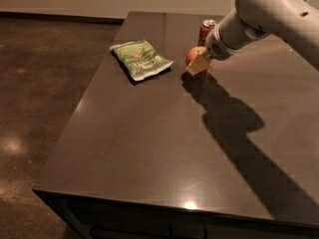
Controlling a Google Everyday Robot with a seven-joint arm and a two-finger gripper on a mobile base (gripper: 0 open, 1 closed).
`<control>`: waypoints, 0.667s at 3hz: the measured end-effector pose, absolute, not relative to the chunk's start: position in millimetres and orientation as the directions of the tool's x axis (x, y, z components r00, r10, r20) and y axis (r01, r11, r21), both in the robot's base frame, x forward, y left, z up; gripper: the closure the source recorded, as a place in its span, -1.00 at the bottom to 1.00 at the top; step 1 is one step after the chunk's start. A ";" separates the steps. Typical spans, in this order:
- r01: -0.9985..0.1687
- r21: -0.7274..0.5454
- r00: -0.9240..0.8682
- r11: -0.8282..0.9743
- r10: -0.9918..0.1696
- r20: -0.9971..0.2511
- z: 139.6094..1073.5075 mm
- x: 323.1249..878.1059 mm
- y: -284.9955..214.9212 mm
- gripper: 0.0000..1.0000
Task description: Move apple near coke can
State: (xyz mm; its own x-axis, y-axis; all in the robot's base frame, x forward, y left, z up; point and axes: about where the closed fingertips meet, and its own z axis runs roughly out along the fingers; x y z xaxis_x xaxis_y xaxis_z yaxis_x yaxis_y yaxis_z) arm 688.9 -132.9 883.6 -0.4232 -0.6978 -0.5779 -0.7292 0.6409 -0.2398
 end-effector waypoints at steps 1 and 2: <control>-0.705 -0.241 -0.452 0.667 -0.684 -0.573 874.9 702.3 -151.6 0.65; -0.695 -0.231 -0.471 0.681 -0.673 -0.570 867.6 710.7 -164.6 0.20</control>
Offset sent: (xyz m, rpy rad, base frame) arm 0.0321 -0.0519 -0.0214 0.0036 0.0225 -0.0877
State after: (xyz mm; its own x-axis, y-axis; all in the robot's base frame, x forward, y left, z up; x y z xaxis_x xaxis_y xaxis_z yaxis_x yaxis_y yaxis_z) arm 710.7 -164.6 867.6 -0.4710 -0.6732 -0.5701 -0.6946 0.6814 -0.2308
